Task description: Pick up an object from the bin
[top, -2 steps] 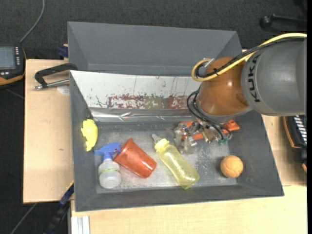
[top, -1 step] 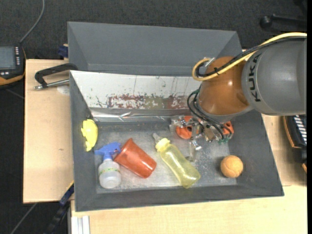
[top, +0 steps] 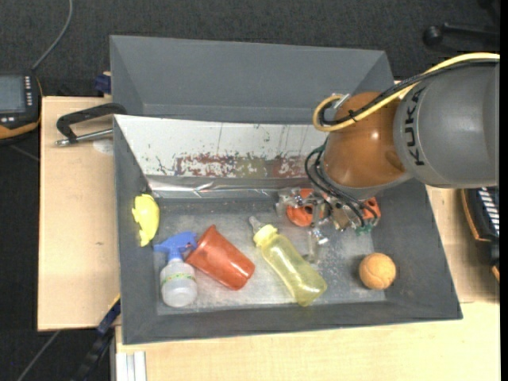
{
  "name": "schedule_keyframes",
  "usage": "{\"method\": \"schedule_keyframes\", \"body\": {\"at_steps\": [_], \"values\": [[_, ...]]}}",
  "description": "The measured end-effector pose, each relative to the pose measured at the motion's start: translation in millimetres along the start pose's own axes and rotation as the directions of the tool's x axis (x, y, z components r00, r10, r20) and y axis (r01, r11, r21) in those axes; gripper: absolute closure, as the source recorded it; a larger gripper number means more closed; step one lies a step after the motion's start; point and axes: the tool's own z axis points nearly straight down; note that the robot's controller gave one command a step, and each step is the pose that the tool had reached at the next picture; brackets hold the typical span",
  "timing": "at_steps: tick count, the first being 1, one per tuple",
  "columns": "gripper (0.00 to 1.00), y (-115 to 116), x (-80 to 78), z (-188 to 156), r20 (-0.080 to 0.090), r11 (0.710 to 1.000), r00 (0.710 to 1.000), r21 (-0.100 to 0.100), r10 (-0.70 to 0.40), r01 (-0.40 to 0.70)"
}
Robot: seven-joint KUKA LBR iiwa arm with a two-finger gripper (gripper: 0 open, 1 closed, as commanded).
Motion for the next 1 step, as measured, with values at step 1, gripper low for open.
{"method": "schedule_keyframes", "body": {"at_steps": [1], "values": [[0.00, 9.7, -9.4, 0.0, 0.004, 0.999, 0.999, 0.002, -0.052, 0.052]]}}
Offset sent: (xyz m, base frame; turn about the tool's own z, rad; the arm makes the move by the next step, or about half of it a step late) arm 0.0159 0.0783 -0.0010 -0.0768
